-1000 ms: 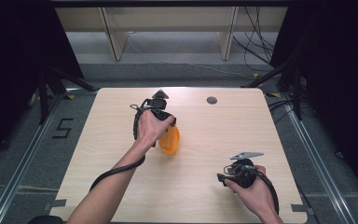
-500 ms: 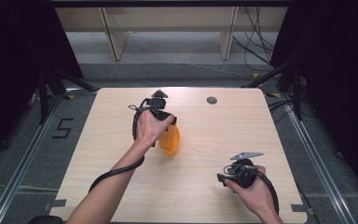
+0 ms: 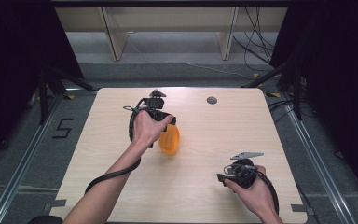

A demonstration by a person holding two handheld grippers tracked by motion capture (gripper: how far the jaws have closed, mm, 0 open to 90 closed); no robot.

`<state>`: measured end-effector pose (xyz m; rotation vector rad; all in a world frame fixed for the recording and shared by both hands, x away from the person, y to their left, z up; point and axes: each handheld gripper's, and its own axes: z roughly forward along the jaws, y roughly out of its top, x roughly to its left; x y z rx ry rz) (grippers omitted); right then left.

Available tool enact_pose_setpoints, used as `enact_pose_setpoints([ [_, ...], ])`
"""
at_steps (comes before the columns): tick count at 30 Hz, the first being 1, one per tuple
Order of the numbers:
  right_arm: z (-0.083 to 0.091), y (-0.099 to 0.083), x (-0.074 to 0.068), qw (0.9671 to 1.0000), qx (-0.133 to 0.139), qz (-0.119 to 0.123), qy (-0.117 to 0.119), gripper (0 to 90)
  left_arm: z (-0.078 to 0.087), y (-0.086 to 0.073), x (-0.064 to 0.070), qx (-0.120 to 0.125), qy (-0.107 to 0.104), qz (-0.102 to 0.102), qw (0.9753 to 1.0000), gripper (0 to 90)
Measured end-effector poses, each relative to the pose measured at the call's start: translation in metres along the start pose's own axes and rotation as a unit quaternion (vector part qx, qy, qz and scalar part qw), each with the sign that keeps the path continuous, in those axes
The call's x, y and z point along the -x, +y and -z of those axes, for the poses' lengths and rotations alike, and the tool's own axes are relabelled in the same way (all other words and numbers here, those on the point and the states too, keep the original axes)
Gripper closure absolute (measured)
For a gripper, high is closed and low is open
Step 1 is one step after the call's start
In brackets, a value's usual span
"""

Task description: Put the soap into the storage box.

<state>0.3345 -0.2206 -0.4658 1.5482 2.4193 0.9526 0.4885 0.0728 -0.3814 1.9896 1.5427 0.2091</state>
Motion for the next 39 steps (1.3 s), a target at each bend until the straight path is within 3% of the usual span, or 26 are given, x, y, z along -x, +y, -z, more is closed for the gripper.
enact_pose_setpoints([
  [8,0.0,0.0,-0.002,1.0,-0.003,-0.009,0.001,49.0,0.019,-0.022,-0.012,0.006,-0.024,-0.019,0.9995,41.2],
  [11,0.0,0.0,-0.003,0.9998,-0.004,-0.017,-0.002,48.9,0.032,-0.038,-0.018,0.007,-0.037,-0.042,0.9984,41.4],
  [14,0.0,0.0,0.0,1.0,0.0,-0.001,-0.002,48.9,0.038,-0.046,-0.023,0.003,-0.05,-0.046,0.9976,41.4],
  [18,0.0,0.0,0.0,1.0,0.001,-0.002,-0.003,48.9,0.052,-0.065,-0.037,0.005,-0.062,-0.065,0.9959,41.5],
  [19,0.0,0.0,0.0,1.0,0.0,-0.003,-0.001,48.9,0.056,-0.071,-0.043,0.014,-0.066,-0.066,0.9955,41.8],
  [23,0.0,0.0,0.0,1.0,-0.002,-0.002,-0.002,48.9,0.07,-0.091,-0.064,0.04,-0.056,-0.079,0.9945,41.7],
  [24,0.0,0.0,0.0,1.0,-0.002,-0.002,-0.002,48.9,0.07,-0.091,-0.064,0.04,-0.056,-0.079,0.9945,41.6],
  [29,0.0,0.0,0.0,1.0,0.001,-0.005,-0.006,48.8,0.077,-0.114,-0.094,0.057,-0.038,-0.096,0.9931,42.0],
  [30,0.0,0.0,0.0,1.0,0.001,-0.005,-0.006,48.8,0.077,-0.114,-0.094,0.057,-0.038,-0.096,0.9931,42.0],
  [32,0.0,0.0,0.001,1.0,0.0,-0.003,-0.005,48.7,0.08,-0.126,-0.112,0.055,-0.023,-0.103,0.9929,42.2],
  [34,0.0,0.0,0.001,1.0,0.0,-0.003,-0.005,48.8,0.079,-0.136,-0.125,0.061,-0.02,-0.104,0.9925,42.2],
  [35,0.0,0.0,0.001,1.0,0.0,-0.003,-0.005,48.8,0.079,-0.136,-0.125,0.061,-0.02,-0.104,0.9925,42.4],
  [39,0.0,0.0,0.001,1.0,-0.001,-0.005,-0.005,48.7,0.075,-0.161,-0.148,0.071,-0.022,-0.088,0.9934,42.3],
])
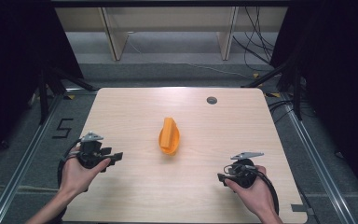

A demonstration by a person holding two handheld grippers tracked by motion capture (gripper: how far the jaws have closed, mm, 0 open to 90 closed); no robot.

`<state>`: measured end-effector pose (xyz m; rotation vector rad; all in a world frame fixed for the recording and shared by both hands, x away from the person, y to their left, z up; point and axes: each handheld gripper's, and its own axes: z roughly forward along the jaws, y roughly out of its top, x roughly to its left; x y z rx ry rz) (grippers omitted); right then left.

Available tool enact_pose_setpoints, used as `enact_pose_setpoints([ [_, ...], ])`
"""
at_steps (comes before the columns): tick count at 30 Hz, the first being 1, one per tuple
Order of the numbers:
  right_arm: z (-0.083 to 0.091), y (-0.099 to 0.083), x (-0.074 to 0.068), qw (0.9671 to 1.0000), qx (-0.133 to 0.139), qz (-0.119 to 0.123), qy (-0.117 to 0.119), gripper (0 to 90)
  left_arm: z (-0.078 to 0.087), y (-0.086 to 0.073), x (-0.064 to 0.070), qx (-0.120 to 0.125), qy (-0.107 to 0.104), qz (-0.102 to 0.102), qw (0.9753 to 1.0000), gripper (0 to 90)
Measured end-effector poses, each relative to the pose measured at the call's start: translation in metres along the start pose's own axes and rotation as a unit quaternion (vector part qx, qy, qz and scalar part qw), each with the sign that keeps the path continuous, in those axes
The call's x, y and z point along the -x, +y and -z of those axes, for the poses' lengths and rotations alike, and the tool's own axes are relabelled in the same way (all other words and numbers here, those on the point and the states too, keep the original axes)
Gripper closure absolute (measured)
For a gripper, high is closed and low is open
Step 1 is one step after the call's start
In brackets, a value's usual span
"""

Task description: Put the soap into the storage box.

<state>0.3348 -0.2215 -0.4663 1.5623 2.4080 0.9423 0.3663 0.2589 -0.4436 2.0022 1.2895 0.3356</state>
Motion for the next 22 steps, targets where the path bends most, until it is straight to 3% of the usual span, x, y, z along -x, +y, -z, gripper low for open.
enact_pose_setpoints([
  [3,0.0,0.0,0.0,1.0,0.001,-0.001,0.0,48.8,0.004,-0.016,-0.01,-0.003,0.001,0.005,1.0,41.3],
  [5,0.001,0.0,0.0,1.0,0.001,-0.001,0.002,48.7,0.01,-0.024,-0.016,0.008,-0.002,0.009,0.9999,40.3],
  [9,0.001,0.0,-0.001,1.0,0.003,0.0,-0.003,48.8,0.012,-0.027,-0.02,0.013,-0.005,0.021,0.9997,37.7],
  [10,0.0,0.0,-0.002,0.9998,0.015,-0.002,-0.015,48.8,0.012,-0.026,-0.02,0.024,-0.005,0.022,0.9995,36.4],
  [11,0.002,0.0,-0.003,0.9996,0.002,-0.003,-0.029,48.7,0.011,-0.026,-0.02,0.03,-0.006,0.022,0.9993,35.5],
  [14,0.0,-0.001,-0.002,0.9996,0.015,-0.004,-0.025,48.7,0.01,-0.026,-0.022,0.03,-0.003,0.023,0.9993,33.2],
  [15,0.002,0.0,-0.003,0.9996,0.001,-0.001,-0.028,48.7,0.01,-0.026,-0.024,0.024,-0.003,0.018,0.9995,32.1],
  [16,0.001,0.0,-0.003,0.9995,0.011,-0.004,-0.028,48.7,0.009,-0.026,-0.024,0.03,-0.003,0.023,0.9993,32.0],
  [22,0.002,0.001,-0.003,0.9996,0.004,-0.001,-0.029,48.8,0.007,-0.027,-0.026,0.03,-0.006,0.027,0.9992,31.9],
])
